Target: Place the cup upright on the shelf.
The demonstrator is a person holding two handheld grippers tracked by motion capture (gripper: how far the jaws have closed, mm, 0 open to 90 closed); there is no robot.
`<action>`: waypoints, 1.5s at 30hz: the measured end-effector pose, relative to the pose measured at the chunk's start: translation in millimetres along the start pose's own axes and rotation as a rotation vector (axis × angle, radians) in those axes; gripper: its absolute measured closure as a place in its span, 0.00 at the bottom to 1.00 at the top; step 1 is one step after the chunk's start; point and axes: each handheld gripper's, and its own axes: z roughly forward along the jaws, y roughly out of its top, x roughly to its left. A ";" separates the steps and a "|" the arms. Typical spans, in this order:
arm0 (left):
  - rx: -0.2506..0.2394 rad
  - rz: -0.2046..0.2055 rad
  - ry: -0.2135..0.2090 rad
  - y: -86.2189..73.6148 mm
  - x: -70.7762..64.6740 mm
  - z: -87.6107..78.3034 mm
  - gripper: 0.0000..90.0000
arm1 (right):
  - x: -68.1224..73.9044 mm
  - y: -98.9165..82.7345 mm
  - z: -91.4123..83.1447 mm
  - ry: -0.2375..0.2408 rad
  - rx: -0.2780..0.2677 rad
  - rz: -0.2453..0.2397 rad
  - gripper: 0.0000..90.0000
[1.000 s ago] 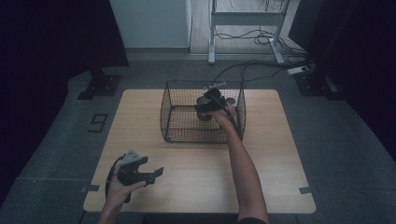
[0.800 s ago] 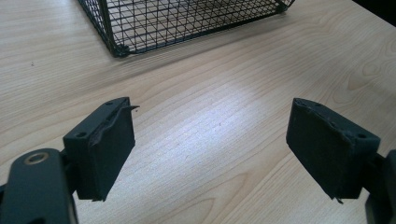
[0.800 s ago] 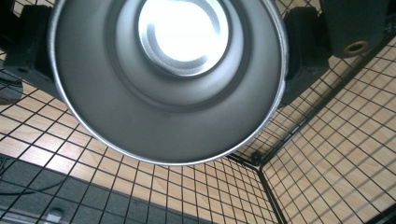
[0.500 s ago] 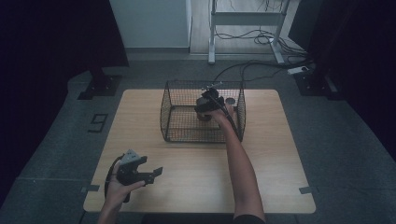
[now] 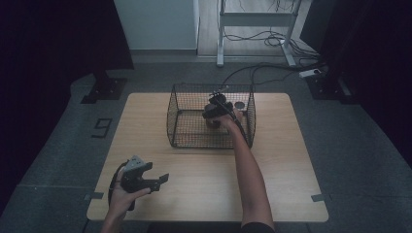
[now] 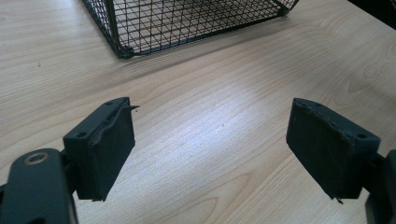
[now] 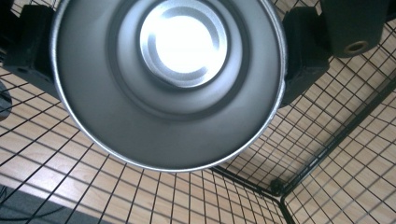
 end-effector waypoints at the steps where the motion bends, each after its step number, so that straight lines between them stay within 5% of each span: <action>1: 0.000 0.000 -0.001 0.0 0.0 -0.1 0.17 | 0.1 -0.3 0.4 0.000 0.005 0.000 0.15; 24: -0.005 -0.005 -0.002 0.3 0.7 -1.0 0.17 | 1.3 -1.8 2.3 -0.025 0.024 0.001 0.12; 33: -0.009 -0.015 -0.007 0.8 0.9 -1.8 0.17 | -3.2 3.8 -16.0 -0.023 -0.088 0.033 0.04; 45: -0.012 -0.017 -0.006 1.4 1.0 -3.1 0.17 | -0.3 0.8 -47.3 0.031 -0.193 0.038 0.15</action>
